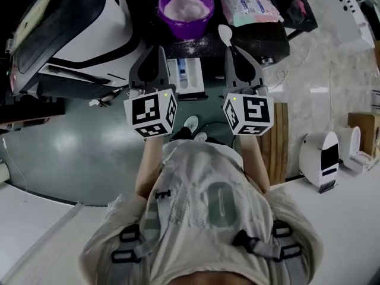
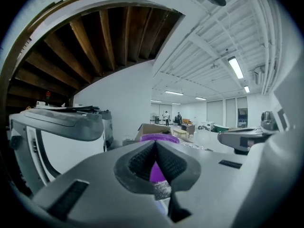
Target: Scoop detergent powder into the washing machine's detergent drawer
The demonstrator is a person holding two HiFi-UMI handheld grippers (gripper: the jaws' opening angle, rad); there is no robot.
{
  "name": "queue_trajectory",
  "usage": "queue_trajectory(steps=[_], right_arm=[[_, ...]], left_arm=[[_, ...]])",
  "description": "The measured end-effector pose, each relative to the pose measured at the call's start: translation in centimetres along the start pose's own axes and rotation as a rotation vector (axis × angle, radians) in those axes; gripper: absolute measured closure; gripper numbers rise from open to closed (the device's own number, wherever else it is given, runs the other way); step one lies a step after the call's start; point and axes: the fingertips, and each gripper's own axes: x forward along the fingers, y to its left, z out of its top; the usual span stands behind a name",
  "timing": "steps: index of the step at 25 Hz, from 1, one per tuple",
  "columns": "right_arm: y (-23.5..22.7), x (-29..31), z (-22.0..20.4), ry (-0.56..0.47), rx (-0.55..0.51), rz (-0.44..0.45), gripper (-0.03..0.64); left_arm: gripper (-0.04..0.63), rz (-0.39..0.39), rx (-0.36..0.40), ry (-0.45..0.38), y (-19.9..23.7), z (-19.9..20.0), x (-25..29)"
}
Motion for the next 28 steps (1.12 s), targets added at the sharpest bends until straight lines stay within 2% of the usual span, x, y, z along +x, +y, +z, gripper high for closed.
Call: queue_trajectory(steps=[5, 12, 21, 25, 28], right_arm=[[3.3, 1.9, 1.0, -0.01, -0.033, 0.114, 0.606], [5.6, 2.2, 0.8, -0.01, -0.02, 0.18, 0.606], [4.6, 2.3, 1.9, -0.031, -0.021, 0.173, 0.606], [3.1, 3.9, 4.1, -0.043, -0.097, 0.178, 0.606], [2.6, 5.6, 5.8, -0.03, -0.173, 0.213, 0.606]], left_arm=[[0.575, 0.106, -0.019, 0.001, 3.1, 0.3, -1.2], [0.575, 0.165, -0.009, -0.005, 4.7, 0.6, -2.5], [0.575, 0.132, -0.009, -0.013, 3.9, 1.2, -2.1], [0.575, 0.109, -0.018, -0.021, 3.6, 1.5, -1.4], [0.575, 0.099, -0.027, -0.025, 3.7, 1.9, -0.6]])
